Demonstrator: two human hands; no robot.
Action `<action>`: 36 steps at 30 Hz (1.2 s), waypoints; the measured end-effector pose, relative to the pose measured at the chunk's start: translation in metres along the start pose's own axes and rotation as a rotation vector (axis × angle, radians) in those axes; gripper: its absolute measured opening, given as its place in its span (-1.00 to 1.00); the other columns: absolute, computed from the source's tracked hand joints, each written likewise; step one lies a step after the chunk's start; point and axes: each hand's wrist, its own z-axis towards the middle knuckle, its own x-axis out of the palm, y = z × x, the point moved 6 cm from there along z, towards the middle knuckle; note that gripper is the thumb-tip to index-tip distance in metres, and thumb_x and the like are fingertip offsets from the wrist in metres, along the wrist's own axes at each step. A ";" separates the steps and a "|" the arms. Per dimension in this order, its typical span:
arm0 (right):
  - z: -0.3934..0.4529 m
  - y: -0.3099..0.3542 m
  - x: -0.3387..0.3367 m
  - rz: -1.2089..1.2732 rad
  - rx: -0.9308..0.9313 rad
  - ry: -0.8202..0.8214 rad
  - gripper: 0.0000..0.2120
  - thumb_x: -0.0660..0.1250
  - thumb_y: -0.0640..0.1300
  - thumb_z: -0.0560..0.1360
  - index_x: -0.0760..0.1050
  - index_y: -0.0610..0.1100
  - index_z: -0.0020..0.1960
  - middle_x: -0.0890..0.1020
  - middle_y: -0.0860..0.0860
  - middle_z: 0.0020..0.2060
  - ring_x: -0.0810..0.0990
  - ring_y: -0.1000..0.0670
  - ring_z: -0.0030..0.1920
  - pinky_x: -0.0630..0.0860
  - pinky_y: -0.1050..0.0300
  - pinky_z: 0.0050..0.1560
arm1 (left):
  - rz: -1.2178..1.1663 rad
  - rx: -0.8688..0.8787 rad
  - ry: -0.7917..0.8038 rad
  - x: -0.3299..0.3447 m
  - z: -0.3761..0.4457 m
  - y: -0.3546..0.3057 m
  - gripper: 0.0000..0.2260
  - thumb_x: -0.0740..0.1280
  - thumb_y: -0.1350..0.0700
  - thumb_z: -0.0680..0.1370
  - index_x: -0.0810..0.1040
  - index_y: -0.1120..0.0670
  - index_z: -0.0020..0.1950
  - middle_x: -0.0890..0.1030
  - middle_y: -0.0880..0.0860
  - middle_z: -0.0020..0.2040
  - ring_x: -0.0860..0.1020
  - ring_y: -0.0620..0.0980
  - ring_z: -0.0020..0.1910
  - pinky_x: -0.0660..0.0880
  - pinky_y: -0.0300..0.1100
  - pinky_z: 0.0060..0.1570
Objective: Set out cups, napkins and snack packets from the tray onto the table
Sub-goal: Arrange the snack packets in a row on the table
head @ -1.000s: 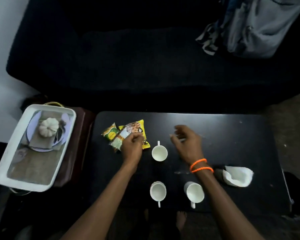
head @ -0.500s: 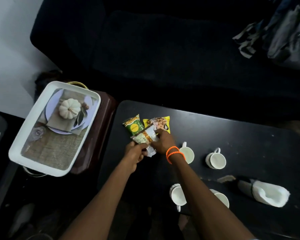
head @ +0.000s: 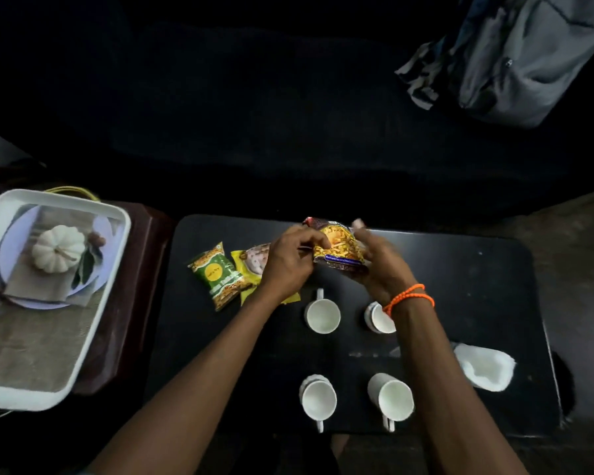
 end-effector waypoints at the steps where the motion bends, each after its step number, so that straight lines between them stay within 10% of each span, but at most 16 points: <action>1: 0.008 0.003 -0.009 -0.041 -0.041 -0.026 -0.57 0.52 -0.05 0.47 0.53 -0.28 0.21 0.69 -0.24 0.08 0.70 -0.21 0.04 0.68 -0.14 0.04 | 0.023 0.019 0.035 0.010 0.007 0.000 -0.61 0.27 0.40 0.41 0.67 -0.08 -0.09 0.59 -0.12 -0.05 0.58 -0.13 0.03 0.54 -0.20 0.05; 4: 0.031 0.003 -0.035 -0.175 -0.163 -0.127 -0.53 0.54 -0.33 0.41 0.48 -0.29 0.27 0.68 -0.31 0.11 0.72 -0.22 0.00 0.69 -0.10 -0.03 | 0.080 -0.003 0.132 0.035 0.020 0.017 -0.61 0.25 0.45 0.43 0.73 0.03 -0.05 0.60 0.02 0.02 0.60 -0.02 0.09 0.59 -0.06 0.15; 9: 0.057 -0.016 -0.067 -0.934 -0.223 -0.281 -0.33 0.62 -0.17 0.35 0.44 -0.18 0.39 0.58 -0.20 0.27 0.58 -0.22 0.25 0.55 -0.18 0.28 | 0.271 -0.092 0.114 0.049 0.010 0.064 -0.57 0.23 0.47 0.45 0.73 0.07 0.09 0.56 0.04 0.11 0.52 -0.02 0.14 0.52 -0.11 0.22; 15: 0.065 -0.006 -0.051 -1.119 -0.549 -0.237 -0.48 0.43 -0.25 0.51 0.46 -0.09 0.45 0.48 -0.16 0.40 0.48 -0.19 0.36 0.45 0.00 0.36 | 0.259 -0.102 0.012 0.068 0.028 0.067 -0.75 0.33 0.15 0.62 0.64 0.04 0.29 0.52 0.05 0.09 0.55 0.06 0.09 0.51 -0.11 0.09; 36: 0.061 -0.024 -0.038 -1.237 -0.413 -0.168 -0.50 0.51 -0.25 0.45 0.56 -0.05 0.36 0.45 -0.11 0.41 0.53 -0.19 0.33 0.53 -0.04 0.32 | 0.328 -0.213 0.196 0.100 0.040 0.066 -0.45 0.51 0.06 0.51 0.48 -0.04 0.49 0.60 0.17 0.19 0.58 0.15 0.15 0.55 0.06 0.22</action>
